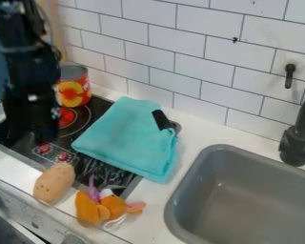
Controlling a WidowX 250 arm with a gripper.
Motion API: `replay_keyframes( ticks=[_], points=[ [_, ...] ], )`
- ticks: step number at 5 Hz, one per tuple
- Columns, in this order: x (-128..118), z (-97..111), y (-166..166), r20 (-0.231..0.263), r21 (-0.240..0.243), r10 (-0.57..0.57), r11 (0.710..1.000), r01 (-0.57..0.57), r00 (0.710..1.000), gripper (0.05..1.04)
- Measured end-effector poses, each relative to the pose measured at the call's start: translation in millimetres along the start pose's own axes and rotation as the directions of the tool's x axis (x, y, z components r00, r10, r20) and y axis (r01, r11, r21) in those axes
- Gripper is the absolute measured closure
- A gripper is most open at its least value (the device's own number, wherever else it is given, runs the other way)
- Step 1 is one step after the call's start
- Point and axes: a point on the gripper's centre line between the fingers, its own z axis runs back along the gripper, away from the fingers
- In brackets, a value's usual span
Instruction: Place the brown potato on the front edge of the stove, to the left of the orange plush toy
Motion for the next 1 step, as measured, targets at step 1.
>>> replay_keyframes(
  ticks=[1],
  points=[
    [4.8, 20.5, 21.2, 0.073, 0.059, -0.028, 0.998, 0.024, 0.997, 0.083]
  ],
)
